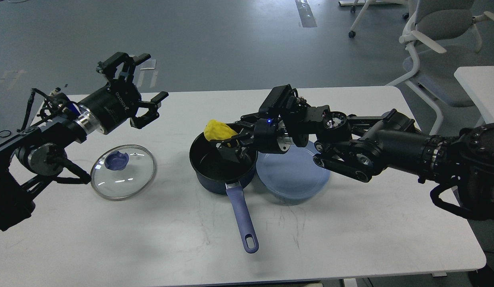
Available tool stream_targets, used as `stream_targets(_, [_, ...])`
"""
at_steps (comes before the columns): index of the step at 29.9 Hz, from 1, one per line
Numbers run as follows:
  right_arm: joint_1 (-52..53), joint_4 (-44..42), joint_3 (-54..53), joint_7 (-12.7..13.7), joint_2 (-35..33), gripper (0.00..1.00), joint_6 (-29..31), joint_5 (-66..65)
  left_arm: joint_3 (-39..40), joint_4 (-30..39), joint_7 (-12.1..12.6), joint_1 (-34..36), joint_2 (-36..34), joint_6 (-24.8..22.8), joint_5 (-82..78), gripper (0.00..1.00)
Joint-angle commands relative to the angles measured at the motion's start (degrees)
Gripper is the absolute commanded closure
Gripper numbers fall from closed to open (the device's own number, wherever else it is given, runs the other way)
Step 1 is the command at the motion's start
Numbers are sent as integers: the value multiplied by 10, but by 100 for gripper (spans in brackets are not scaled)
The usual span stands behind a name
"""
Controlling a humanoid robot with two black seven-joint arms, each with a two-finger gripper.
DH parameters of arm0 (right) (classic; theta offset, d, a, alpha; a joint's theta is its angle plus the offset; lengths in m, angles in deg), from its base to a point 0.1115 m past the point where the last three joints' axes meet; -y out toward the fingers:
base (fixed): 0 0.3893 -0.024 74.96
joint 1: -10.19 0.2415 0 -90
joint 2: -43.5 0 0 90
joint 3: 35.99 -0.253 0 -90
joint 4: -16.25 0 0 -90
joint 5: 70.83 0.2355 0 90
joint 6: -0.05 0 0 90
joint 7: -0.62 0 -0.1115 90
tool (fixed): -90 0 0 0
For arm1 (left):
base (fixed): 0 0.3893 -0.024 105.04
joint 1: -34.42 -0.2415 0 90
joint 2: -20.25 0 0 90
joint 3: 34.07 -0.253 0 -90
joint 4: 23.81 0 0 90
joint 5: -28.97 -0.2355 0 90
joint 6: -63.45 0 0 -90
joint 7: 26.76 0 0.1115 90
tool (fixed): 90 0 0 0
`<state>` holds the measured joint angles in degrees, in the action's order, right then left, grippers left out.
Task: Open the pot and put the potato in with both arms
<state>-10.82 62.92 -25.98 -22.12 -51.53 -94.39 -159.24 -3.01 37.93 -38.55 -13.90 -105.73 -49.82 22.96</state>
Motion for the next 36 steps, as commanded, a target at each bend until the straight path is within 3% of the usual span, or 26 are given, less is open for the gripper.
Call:
stream_targets(1, [-6,0,-3,13,2,0,0,53,1,1,0,0,1,0,3,2])
stream_targets(8, [-3,5,-12,17,1,0,-4,152,1,1,-3,-1,16,-1,10,2])
stream_targets(11, [-6,3,-78,18,-3,0,-1,182,7,0,-14,-4,18,-1,21,2])
stream_targets(16, [-30,4,-222,38,-8,0,34,407,9,-5,-19,-13,18,-1,27,2])
stream_targets(20, [-88,0,-348,76,-10,0,38,612,22,-11,-16,-25,18,0,47,2])
stream_targets(22, [-111,1,-387,87,-8,0,42,643,24,-11,-14,-31,18,0,52,2])
stream_targets(26, [-176,5,-459,146,7,0,49,678,27,-11,-12,-56,25,1,57,2])
stream_targets(36, [-203,40,-475,160,5,0,70,679,35,-15,-10,-64,25,2,65,2])
